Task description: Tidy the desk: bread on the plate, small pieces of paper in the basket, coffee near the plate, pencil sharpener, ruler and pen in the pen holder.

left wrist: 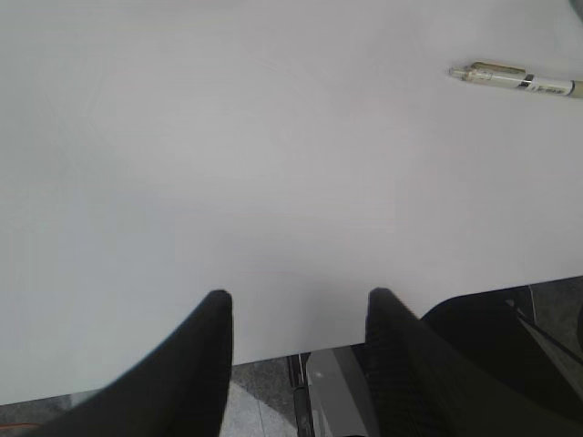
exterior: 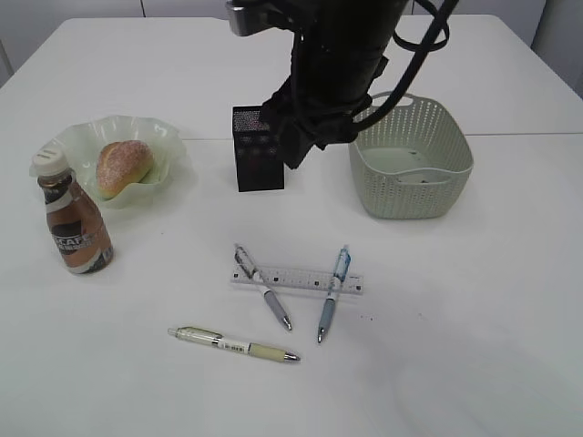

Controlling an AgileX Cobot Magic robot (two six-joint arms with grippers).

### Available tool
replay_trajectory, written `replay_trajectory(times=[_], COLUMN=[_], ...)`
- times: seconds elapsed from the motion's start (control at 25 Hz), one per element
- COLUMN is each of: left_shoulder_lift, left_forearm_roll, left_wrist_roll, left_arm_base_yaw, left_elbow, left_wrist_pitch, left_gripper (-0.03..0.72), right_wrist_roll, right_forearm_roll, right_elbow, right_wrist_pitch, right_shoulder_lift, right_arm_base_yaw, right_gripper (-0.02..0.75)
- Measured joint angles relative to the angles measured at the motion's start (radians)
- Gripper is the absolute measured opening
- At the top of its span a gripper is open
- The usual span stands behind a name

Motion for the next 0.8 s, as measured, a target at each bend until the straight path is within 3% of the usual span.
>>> replay_trajectory(times=[0.32, 0.52, 0.8], left_shoulder_lift=[0.000, 0.000, 0.000], left_forearm_roll=[-0.005, -0.022, -0.024], left_wrist_roll=[0.000, 0.000, 0.000], left_arm_base_yaw=[0.000, 0.000, 0.000], left_elbow=[0.000, 0.000, 0.000], left_wrist_pitch=[0.000, 0.000, 0.000], left_gripper=[0.353, 0.353, 0.353], right_wrist_roll=[-0.102, -0.034, -0.012], right_forearm_roll=[0.000, 0.037, -0.026], right_elbow=[0.000, 0.000, 0.000], right_wrist_pitch=[0.000, 0.002, 0.002], right_shoulder_lift=[0.000, 0.000, 0.000], right_arm_base_yaw=[0.007, 0.013, 0.013], right_gripper=[0.366, 0.389, 0.397])
